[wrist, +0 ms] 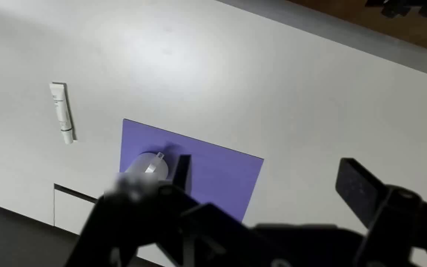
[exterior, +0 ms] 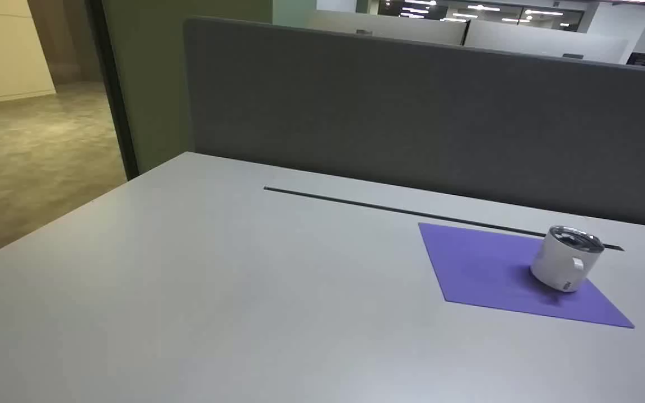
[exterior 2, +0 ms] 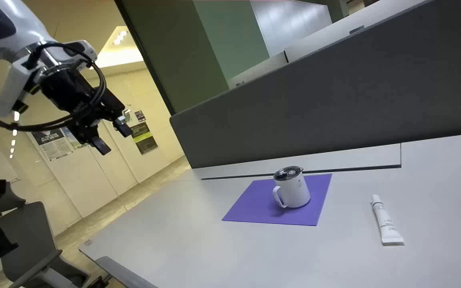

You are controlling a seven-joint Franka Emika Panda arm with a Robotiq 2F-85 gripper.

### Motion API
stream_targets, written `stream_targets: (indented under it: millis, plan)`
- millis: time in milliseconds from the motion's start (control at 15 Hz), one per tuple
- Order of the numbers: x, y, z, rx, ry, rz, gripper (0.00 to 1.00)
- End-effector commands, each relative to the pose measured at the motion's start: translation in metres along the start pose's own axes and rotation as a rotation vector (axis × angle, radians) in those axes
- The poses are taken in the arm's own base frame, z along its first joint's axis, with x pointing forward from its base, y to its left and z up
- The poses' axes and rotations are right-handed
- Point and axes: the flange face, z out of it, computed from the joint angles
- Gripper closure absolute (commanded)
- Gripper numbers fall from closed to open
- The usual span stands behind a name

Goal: Remove the lid from the white mug

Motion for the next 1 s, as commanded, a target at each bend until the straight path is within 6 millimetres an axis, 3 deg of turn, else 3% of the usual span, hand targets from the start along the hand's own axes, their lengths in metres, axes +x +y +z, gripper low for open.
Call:
stream_targets:
  millis: [0, 600, 933]
  plan:
    - [0.0, 0.0, 0.0, 0.0, -0.003, 0.0, 0.0]
    - [0.0, 0.0, 0.002, 0.002, -0.011, -0.001, 0.0]
    - [0.064, 0.052, 0.005, -0.023, 0.067, -0.007, 0.0]
